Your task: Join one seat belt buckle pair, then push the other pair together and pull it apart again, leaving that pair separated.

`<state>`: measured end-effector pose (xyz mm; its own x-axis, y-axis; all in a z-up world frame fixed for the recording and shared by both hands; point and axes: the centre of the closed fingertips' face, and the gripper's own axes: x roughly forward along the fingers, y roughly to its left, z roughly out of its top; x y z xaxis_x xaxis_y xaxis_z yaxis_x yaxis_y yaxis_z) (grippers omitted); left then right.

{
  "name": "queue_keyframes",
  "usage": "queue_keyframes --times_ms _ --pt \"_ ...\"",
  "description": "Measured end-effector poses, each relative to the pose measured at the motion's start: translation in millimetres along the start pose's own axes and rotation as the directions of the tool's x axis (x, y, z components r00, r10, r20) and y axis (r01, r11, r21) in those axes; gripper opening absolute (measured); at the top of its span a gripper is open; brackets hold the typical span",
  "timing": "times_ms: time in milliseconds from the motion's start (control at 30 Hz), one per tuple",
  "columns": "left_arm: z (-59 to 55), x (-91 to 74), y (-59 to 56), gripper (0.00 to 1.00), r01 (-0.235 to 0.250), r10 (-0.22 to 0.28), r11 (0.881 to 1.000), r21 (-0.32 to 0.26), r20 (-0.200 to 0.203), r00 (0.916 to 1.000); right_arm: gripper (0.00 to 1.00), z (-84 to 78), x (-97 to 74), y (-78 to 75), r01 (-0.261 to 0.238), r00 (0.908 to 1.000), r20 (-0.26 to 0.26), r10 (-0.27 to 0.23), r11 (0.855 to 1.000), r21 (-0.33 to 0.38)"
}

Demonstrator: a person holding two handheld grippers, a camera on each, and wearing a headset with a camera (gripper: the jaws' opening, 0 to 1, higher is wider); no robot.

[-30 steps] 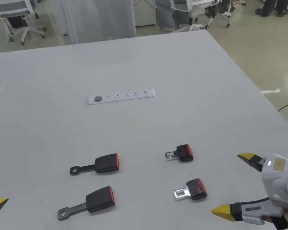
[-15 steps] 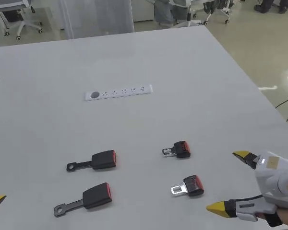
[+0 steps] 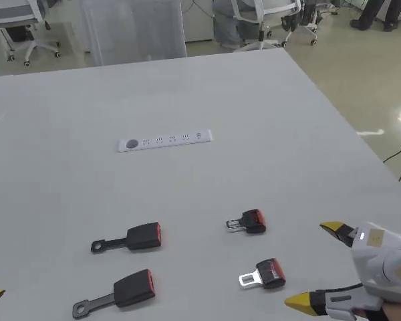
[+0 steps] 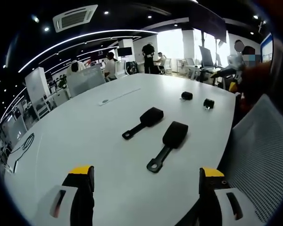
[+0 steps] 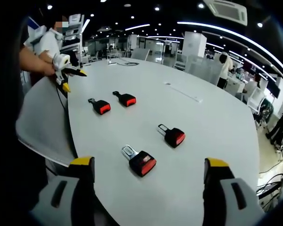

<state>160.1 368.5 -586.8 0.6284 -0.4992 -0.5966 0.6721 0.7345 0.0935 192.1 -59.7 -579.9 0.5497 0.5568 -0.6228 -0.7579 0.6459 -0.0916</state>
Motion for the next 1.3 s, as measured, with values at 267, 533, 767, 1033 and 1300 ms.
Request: queue_keyframes --times_ms 267,533,767,1033,1300 --pt "-0.1 -0.3 -0.6 0.93 0.0 0.0 1.0 0.004 -0.004 1.0 0.97 -5.0 3.9 5.1 -0.012 0.9998 -0.014 0.012 1.0 -0.005" --pt "0.6 -0.7 0.0 0.93 -0.006 0.006 1.0 0.014 -0.001 1.0 0.91 -5.4 3.5 6.7 -0.018 0.9994 -0.027 0.019 0.999 0.028" --pt "-1.2 0.7 -0.6 0.94 0.0 0.0 1.0 0.009 -0.005 1.0 0.96 -2.2 6.8 9.4 -0.01 0.9997 -0.02 0.01 1.0 0.001" --pt "-1.1 1.0 -2.8 0.95 0.006 -0.006 1.0 0.016 -0.005 1.0 0.99 -1.5 4.8 8.8 0.002 0.9998 -0.018 -0.002 1.0 0.001" --pt "-3.9 0.5 -4.7 0.96 0.016 -0.015 0.999 0.05 -0.029 0.9995 0.94 -3.8 1.2 8.3 0.005 0.9995 -0.03 -0.006 1.0 -0.015"
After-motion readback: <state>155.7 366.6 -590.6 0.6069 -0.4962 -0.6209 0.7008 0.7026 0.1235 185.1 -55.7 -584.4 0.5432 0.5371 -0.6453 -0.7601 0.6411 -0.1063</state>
